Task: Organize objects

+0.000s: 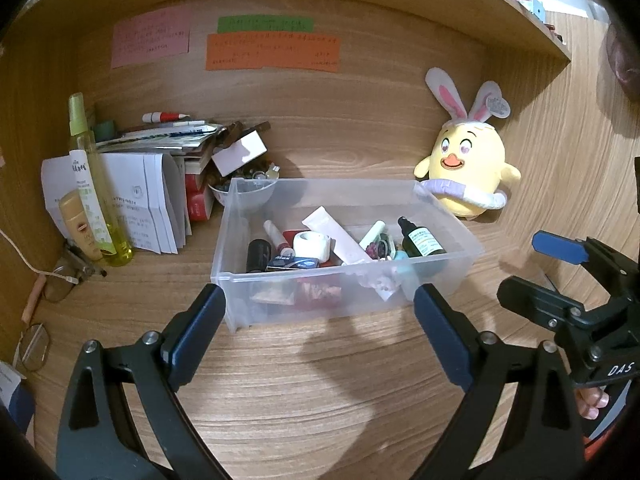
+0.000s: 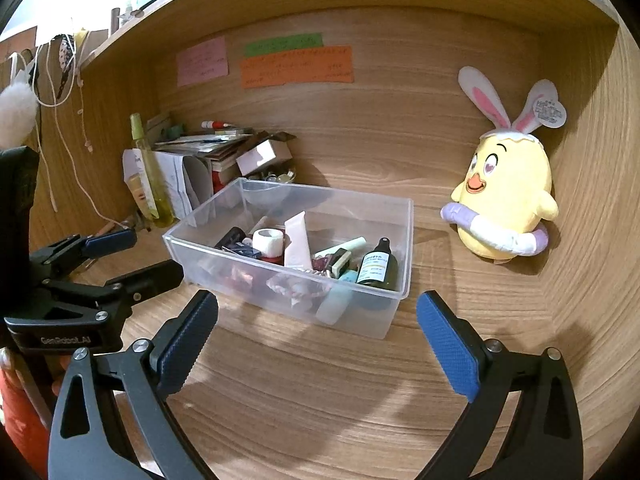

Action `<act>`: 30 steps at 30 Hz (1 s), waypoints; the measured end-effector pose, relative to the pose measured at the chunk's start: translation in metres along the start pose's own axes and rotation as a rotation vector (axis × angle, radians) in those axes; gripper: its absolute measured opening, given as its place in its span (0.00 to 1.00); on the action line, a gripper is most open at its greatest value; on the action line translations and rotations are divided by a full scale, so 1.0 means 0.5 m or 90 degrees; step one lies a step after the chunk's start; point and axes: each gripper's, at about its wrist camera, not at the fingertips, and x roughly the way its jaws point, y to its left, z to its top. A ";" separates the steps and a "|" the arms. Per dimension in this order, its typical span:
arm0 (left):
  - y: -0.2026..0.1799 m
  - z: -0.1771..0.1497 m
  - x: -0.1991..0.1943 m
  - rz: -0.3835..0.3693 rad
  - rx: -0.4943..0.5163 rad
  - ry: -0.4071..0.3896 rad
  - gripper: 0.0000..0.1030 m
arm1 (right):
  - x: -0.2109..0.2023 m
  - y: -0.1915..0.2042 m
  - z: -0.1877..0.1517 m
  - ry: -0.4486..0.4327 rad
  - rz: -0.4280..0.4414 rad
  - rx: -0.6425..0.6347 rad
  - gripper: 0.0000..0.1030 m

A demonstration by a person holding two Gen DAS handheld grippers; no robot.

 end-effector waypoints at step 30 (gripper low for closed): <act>0.002 -0.004 0.001 0.002 -0.004 0.000 0.94 | 0.011 0.000 -0.001 0.009 0.007 0.005 0.97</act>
